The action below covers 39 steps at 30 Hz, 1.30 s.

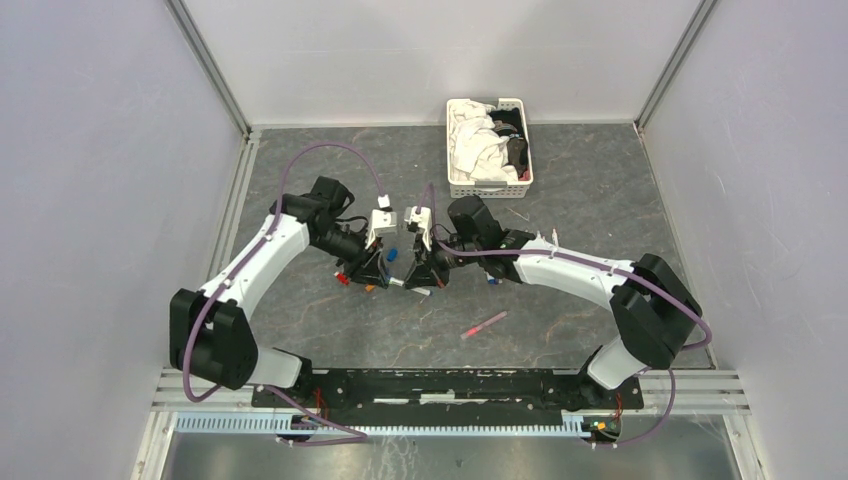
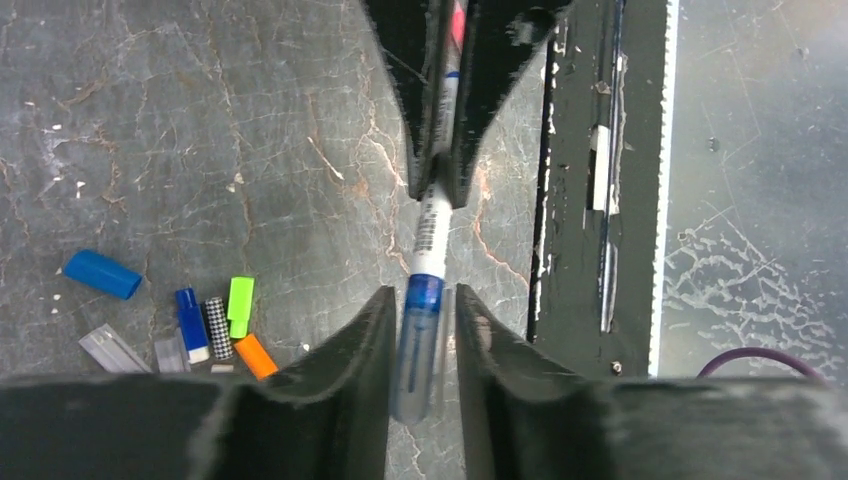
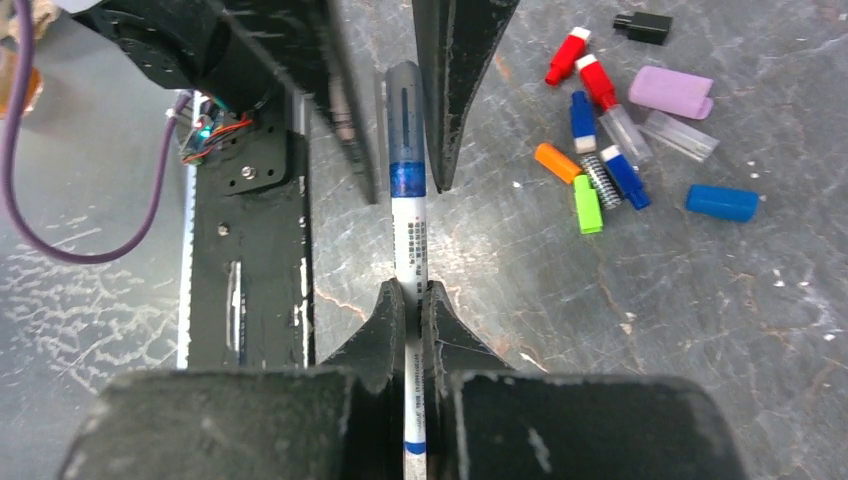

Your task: Open the pen caps

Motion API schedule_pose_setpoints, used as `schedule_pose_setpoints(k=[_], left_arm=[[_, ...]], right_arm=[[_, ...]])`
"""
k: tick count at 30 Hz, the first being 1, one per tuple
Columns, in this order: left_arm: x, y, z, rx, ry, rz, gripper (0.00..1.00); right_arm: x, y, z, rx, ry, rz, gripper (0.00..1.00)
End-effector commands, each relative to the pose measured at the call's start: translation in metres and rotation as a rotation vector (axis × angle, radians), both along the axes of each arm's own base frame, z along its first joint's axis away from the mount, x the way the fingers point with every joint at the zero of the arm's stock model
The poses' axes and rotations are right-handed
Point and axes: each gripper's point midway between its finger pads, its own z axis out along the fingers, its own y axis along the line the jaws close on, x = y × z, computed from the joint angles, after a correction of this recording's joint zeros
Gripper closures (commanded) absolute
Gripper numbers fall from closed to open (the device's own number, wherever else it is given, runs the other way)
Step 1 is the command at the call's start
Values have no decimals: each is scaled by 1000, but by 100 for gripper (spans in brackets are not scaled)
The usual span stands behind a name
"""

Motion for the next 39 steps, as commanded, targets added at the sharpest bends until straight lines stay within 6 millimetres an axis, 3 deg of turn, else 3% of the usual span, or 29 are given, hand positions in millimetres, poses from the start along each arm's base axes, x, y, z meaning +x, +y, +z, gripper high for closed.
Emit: schedule_pose_setpoints(k=[1, 3, 7, 11, 17, 22, 24, 30, 35, 37, 39], left_arm=[[2, -7, 16, -39, -54, -49, 77], [3, -8, 16, -35, -60, -52, 96], [0, -10, 17, -40, -61, -61, 98], [-1, -12, 26, -60, -81, -67, 98], [-3, -13, 34, -77, -118, -76, 98], [-6, -13, 37, -84, -128, -86, 98], [-6, -13, 38, -84, -126, -88, 98], [-6, -13, 41, -89, -135, -92, 98], [-4, -8, 41, -61, -154, -98, 98], [-1, 1, 43, -48, -160, -88, 98], [6, 25, 47, -24, -165, -63, 98]], right_arm=[[2, 8, 27, 63, -34, 28, 99], [1, 8, 26, 66, -20, 29, 89], [-4, 16, 24, 109, 62, 35, 64], [-8, 24, 16, 113, 151, 62, 60], [-14, 34, 16, 139, 255, 121, 66], [-14, 37, 26, 182, 292, 137, 83], [-12, 37, 28, 186, 292, 137, 98], [-13, 34, 16, 156, 322, 125, 100], [-4, 19, -10, 34, 233, 64, 100], [-1, 2, -27, -54, 219, 23, 100], [-6, -27, -42, -130, 217, -13, 100]])
